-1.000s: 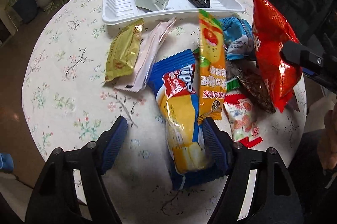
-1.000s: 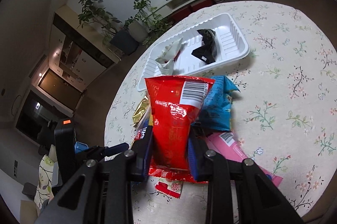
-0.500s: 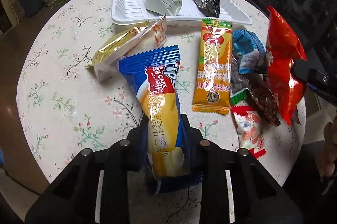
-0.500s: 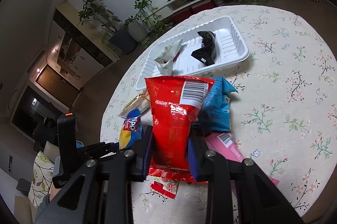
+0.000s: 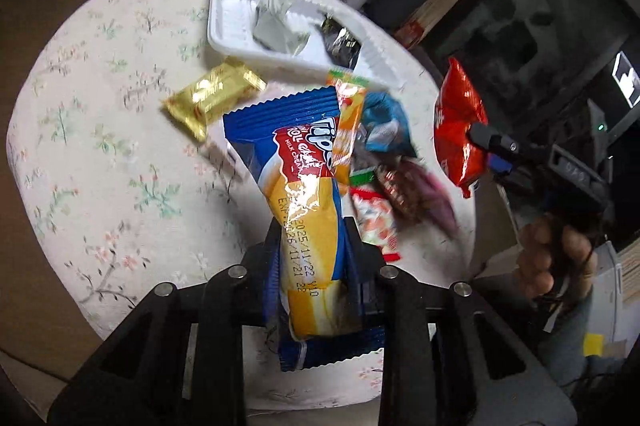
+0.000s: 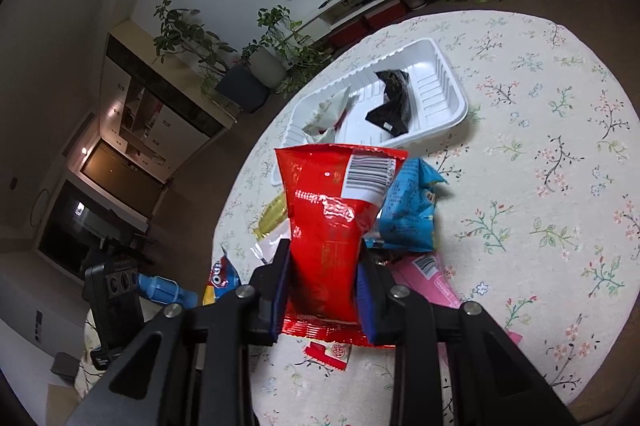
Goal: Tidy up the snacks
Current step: 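Lower both held packs into the white tray and open both tools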
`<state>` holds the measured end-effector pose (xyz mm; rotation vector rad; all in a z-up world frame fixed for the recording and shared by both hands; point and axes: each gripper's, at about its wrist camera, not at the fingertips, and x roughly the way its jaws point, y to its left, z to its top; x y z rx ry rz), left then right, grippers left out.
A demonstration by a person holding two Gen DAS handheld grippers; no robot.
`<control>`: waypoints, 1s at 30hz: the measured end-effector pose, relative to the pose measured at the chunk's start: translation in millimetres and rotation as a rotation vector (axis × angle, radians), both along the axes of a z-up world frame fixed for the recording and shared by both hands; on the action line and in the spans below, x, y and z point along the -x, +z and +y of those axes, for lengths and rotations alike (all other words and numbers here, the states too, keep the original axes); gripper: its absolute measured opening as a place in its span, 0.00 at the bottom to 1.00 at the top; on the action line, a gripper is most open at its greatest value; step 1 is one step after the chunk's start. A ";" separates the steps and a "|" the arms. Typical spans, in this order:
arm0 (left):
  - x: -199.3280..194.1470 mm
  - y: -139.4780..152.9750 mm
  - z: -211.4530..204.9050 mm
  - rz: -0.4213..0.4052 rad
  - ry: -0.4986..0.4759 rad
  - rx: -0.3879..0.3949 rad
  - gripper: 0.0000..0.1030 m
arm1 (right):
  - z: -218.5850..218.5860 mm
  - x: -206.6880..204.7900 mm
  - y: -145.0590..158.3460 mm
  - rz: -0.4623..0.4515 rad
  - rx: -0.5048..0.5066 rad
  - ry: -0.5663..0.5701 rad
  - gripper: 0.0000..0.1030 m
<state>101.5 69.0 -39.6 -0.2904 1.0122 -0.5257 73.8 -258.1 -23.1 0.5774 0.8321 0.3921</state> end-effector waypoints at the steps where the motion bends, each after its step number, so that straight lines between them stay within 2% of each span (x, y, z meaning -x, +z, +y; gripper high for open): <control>1: -4.1 9.6 4.1 -0.018 -0.004 0.011 0.24 | -4.5 0.7 3.3 -0.003 -0.011 -0.006 0.31; 6: -38.2 50.1 27.3 -0.083 0.002 0.015 0.24 | -44.8 -4.4 30.3 -0.018 0.007 -0.075 0.31; 10: -84.7 80.2 37.7 -0.124 0.015 0.012 0.24 | -70.7 -22.4 63.1 -0.044 0.054 -0.129 0.31; 14: -135.7 97.7 40.3 -0.113 0.026 0.034 0.24 | -68.1 -59.0 94.9 -0.079 0.091 -0.125 0.31; 17: -174.4 95.4 25.6 -0.088 0.019 -0.007 0.24 | -45.1 -103.9 106.1 -0.074 0.114 -0.078 0.31; 19: -199.3 81.1 8.6 -0.047 -0.003 -0.051 0.24 | -24.6 -134.2 101.5 -0.045 0.119 -0.031 0.31; 22: -225.2 60.8 -10.1 -0.008 -0.018 -0.097 0.24 | 8.9 -172.8 82.0 0.016 0.180 0.024 0.31; 25: -244.1 38.1 -27.2 0.019 -0.021 -0.149 0.24 | 38.8 -202.8 49.1 0.084 0.245 0.072 0.31; 30: -257.1 10.6 -47.6 0.047 -0.036 -0.190 0.24 | 52.7 -230.1 7.9 0.157 0.294 0.083 0.31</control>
